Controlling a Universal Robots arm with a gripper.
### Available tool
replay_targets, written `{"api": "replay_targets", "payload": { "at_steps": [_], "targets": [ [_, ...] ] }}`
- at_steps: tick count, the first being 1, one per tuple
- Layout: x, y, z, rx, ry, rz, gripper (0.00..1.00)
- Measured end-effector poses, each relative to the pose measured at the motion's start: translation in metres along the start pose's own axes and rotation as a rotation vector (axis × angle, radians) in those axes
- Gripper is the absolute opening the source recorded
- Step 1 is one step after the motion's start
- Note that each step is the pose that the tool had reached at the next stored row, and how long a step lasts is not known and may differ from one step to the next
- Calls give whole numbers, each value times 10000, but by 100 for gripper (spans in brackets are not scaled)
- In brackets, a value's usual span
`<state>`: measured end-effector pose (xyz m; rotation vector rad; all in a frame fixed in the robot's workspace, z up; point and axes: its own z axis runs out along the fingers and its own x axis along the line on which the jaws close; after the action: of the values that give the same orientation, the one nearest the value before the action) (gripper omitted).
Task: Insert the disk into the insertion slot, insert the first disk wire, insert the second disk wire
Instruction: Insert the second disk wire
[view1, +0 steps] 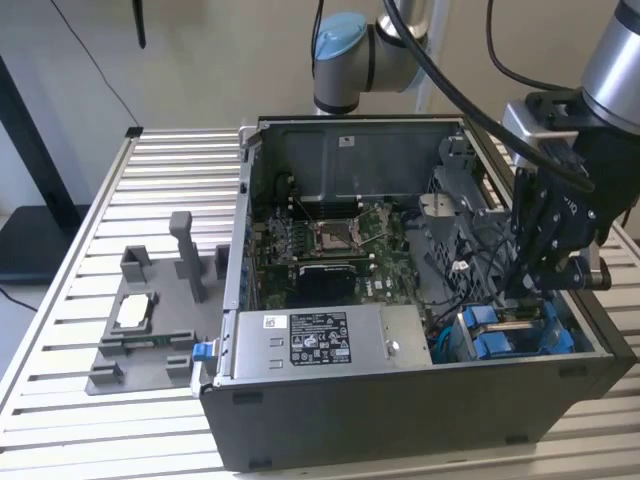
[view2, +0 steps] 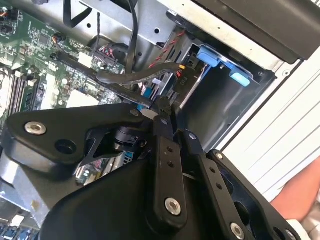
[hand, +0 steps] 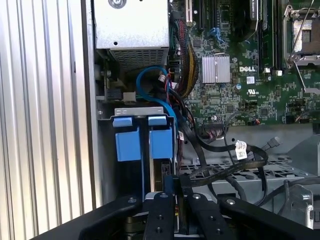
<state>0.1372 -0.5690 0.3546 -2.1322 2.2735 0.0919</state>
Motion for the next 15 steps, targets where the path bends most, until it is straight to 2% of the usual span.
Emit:
{"api": "replay_targets", "payload": {
  "at_steps": [5,8,15],
  "targets": [
    [12,-18,14,-17,0,7,16],
    [30,-38,26,-44,-26,15,16],
    [53,-94,72,-86,-238,29,16]
  ]
}}
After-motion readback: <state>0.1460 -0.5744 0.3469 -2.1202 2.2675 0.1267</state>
